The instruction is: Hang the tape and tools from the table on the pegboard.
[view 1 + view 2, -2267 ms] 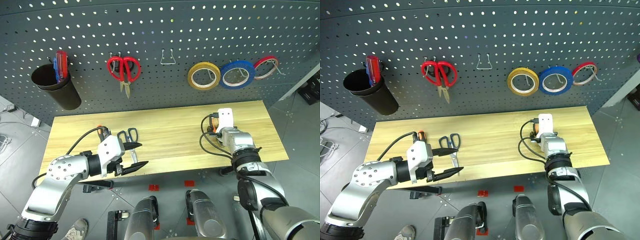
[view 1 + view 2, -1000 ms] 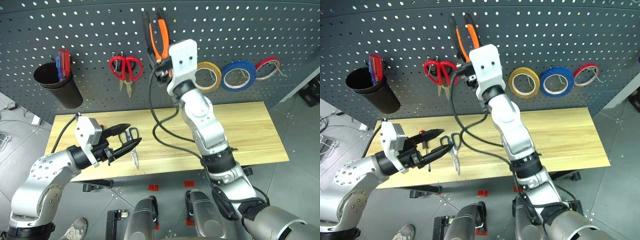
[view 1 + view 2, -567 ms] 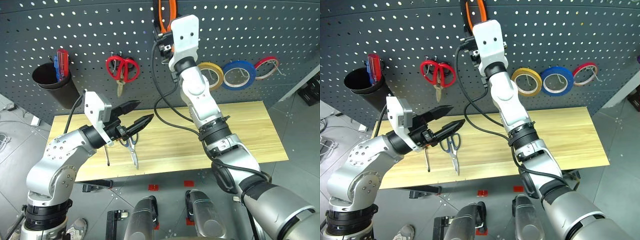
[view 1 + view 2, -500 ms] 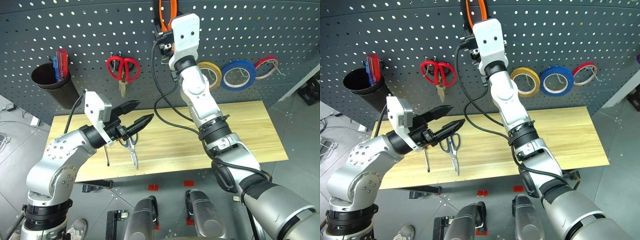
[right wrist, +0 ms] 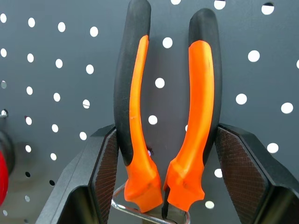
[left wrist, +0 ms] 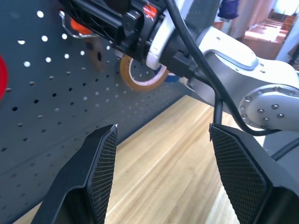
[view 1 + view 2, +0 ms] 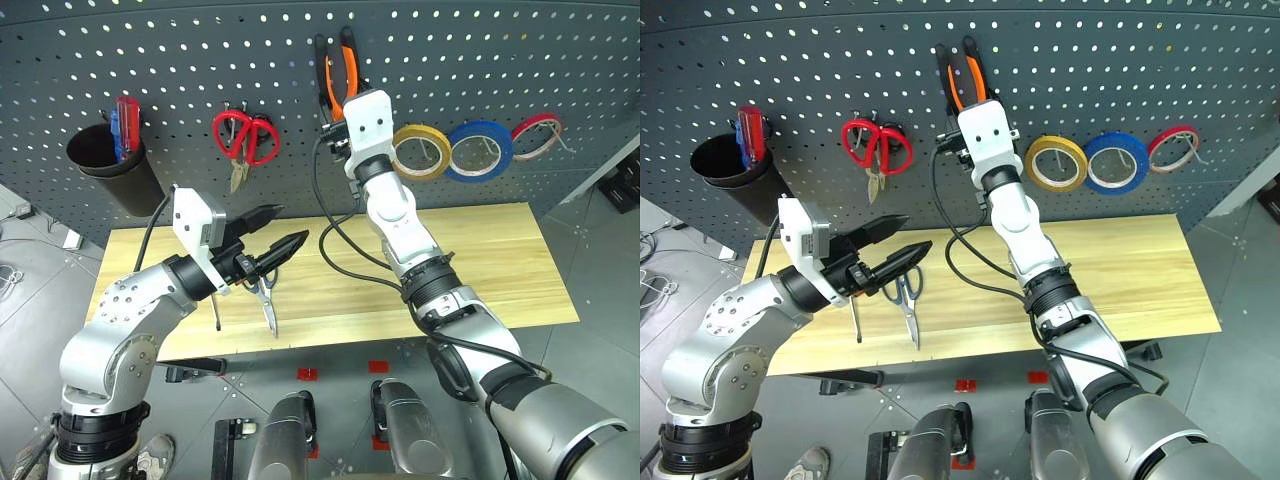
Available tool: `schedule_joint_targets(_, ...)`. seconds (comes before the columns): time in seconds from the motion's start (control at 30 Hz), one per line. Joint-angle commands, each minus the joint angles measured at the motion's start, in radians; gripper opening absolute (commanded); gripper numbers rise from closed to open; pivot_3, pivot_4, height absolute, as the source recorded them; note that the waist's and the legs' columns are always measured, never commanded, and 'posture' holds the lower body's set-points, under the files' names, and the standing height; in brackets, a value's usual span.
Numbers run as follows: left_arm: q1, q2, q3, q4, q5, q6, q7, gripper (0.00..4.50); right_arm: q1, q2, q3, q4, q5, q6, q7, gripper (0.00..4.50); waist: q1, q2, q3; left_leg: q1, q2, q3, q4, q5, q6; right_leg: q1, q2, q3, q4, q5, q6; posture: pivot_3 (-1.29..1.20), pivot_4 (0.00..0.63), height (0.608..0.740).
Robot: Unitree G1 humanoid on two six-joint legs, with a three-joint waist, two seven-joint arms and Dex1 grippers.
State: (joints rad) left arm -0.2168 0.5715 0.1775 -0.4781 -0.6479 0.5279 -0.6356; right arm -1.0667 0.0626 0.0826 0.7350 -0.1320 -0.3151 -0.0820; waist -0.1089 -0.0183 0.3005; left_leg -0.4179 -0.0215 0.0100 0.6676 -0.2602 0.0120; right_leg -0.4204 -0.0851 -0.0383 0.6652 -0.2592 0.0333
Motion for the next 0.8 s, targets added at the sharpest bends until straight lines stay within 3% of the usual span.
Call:
schedule_joint_targets(0.03, 0.012, -0.007, 0.004, -0.005, 0.060, -0.050, 0.036, 3.32, 0.002, 0.017, -0.019, -0.050, 0.051, 0.059, 0.045, 2.85, 0.000, 0.000, 0.000, 0.000, 0.000, 0.000, 0.000, 0.000, 0.000, 0.000, 0.000, 0.000, 0.000, 0.000, 0.000, -0.17, 0.326, 0.740)
schedule_joint_targets(0.1, 0.020, -0.011, 0.004, 0.004, 0.079, -0.044, 0.057, 3.32, 0.011, 0.024, -0.029, -0.074, 0.079, 0.099, 0.073, 2.85, 0.001, 0.000, 0.000, 0.000, 0.000, 0.000, 0.000, 0.000, 0.000, 0.000, 0.000, 0.000, 0.000, 0.000, 0.000, -0.17, 0.326, 0.740)
schedule_joint_targets(0.17, 0.032, -0.005, 0.003, 0.015, 0.095, 0.002, 0.095, 3.32, 0.028, 0.027, -0.035, -0.108, 0.103, 0.153, 0.107, 3.57, 0.001, 0.000, 0.000, 0.000, 0.000, 0.000, 0.000, 0.000, 0.000, 0.000, 0.000, 0.000, 0.000, 0.000, 0.000, -0.17, 0.326, 0.740)
schedule_joint_targets(0.27, 0.057, 0.007, -0.008, 0.023, 0.145, 0.051, 0.150, 3.85, 0.073, 0.013, -0.027, -0.179, 0.115, 0.233, 0.148, 4.47, 0.001, 0.000, 0.000, 0.000, 0.000, 0.000, -0.001, 0.000, 0.000, 0.000, 0.000, 0.000, 0.000, 0.000, 0.000, -0.17, 0.322, 0.740)
schedule_joint_targets(0.33, 0.082, 0.003, -0.009, 0.013, 0.149, 0.055, 0.149, 4.44, 0.109, -0.003, -0.020, -0.239, 0.118, 0.288, 0.179, 4.50, 0.002, 0.000, 0.000, 0.000, 0.000, 0.000, -0.001, 0.000, 0.000, -0.001, 0.000, 0.000, 0.000, 0.000, 0.000, -0.17, 0.322, 0.740)
schedule_joint_targets(0.47, 0.105, -0.017, -0.006, 0.002, 0.146, 0.077, 0.174, 4.48, 0.155, -0.026, -0.010, -0.340, 0.132, 0.390, 0.232, 4.50, 0.003, 0.000, 0.000, -0.001, 0.000, 0.000, -0.001, 0.000, 0.000, -0.001, -0.001, 0.000, -0.001, 0.000, 0.000, -0.18, 0.321, 0.740)
schedule_joint_targets(0.7, 0.245, -0.085, -0.012, -0.043, 0.156, 0.302, 0.356, 4.48, 0.385, -0.204, 0.163, -0.804, 0.325, 0.846, 0.656, 4.50, 0.002, 0.000, 0.000, 0.000, 0.000, -0.001, -0.003, -0.003, 0.005, 0.000, 0.000, 0.000, -0.002, 0.000, 0.000, -0.19, 0.324, 0.740)
schedule_joint_targets(0.8, 0.278, -0.141, -0.028, -0.031, 0.204, 0.352, 0.456, 4.48, 0.465, -0.292, 0.217, -0.951, 0.389, 0.980, 0.750, 4.50, 0.006, -0.001, 0.001, -0.001, 0.000, -0.001, -0.003, -0.003, 0.005, 0.000, -0.001, 0.000, -0.002, 0.000, 0.000, -0.19, 0.328, 0.740)
